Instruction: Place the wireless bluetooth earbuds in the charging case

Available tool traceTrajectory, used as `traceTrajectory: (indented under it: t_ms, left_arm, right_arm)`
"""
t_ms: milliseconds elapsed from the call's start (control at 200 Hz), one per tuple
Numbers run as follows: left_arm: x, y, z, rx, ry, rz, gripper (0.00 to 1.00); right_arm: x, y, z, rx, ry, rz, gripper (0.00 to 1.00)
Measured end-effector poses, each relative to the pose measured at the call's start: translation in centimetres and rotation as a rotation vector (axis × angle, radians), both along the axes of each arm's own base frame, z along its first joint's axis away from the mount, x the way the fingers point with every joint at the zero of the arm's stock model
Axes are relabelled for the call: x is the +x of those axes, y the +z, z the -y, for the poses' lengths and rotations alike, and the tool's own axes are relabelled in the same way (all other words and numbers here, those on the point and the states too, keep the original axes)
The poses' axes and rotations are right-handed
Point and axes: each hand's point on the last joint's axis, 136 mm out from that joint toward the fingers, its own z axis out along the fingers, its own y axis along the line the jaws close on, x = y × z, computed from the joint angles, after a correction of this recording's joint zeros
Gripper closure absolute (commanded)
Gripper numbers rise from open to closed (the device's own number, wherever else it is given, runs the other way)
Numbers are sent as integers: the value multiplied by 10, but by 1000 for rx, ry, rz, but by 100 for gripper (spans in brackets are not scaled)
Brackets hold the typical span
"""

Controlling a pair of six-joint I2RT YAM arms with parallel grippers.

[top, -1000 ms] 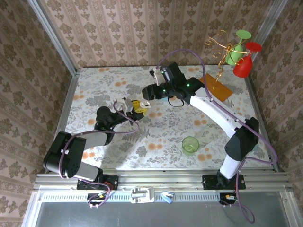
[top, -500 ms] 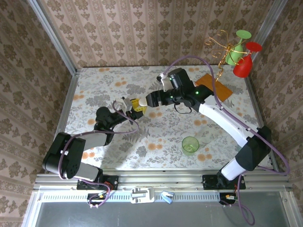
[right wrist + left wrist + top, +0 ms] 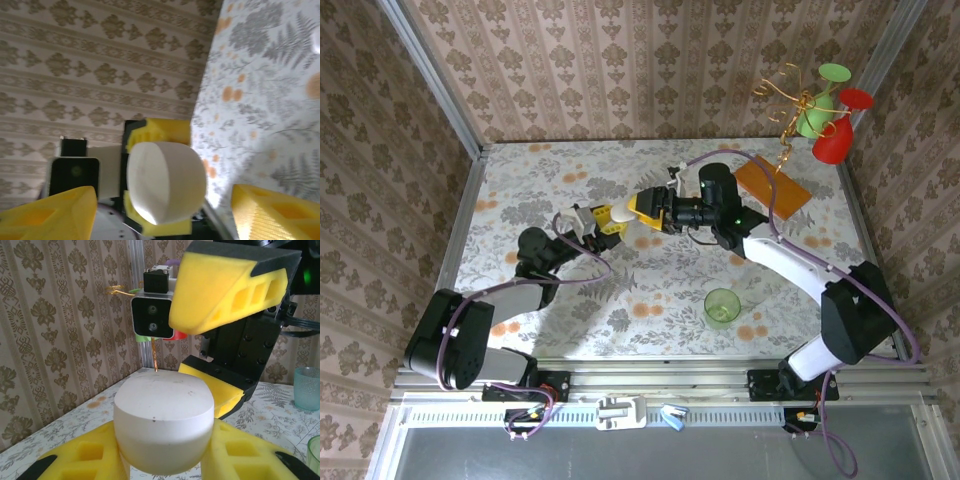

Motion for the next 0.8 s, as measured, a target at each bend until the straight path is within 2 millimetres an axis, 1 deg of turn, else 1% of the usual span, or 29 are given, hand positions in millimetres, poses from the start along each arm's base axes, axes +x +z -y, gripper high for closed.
traceTrajectory:
  t_ms: [65,100,230,395,445,495,525,555,615,670,735,800]
  left_arm:
    - [-1,0,1,0,-2,0,80]
    - [-1,0,1,0,-3,0,80]
    - [-2,0,2,0,-7,0,80]
    - [-2,5,1,-10,-4,22,80]
    - [-2,5,1,-11,-2,23,79]
    - [-2,6,1,-14,1,27,76]
    - [-2,6,1,-14,1,27,72]
    - [-2,7,0,-15,3,28,66]
    - [-1,6,0,-14,6,30,40]
    - [-1,5,0,-12,14,27,26]
    - [1,-2,-3,-4,35,19,14]
    - [1,-13,-6,10,55,-4,7]
  right_arm:
    - [-1,2,-4,46,15,-22,33]
    - [-1,2,-5,65,22,-32,35]
    - [-2,2,-9,123,42,-64,53]
    - [-1,-1,-10,160,46,-108,73]
    - [0,0,-10,167,46,-113,76]
    - [0,1,-9,170,47,-105,77]
    - [0,1,-9,170,47,-103,77]
    - [0,1,-9,170,47,-103,77]
    - [1,-1,-7,165,42,-95,76]
    - [2,-5,-5,151,38,-83,76]
    - [5,-14,1,119,17,-71,76]
    - [13,-24,10,79,-22,-62,76]
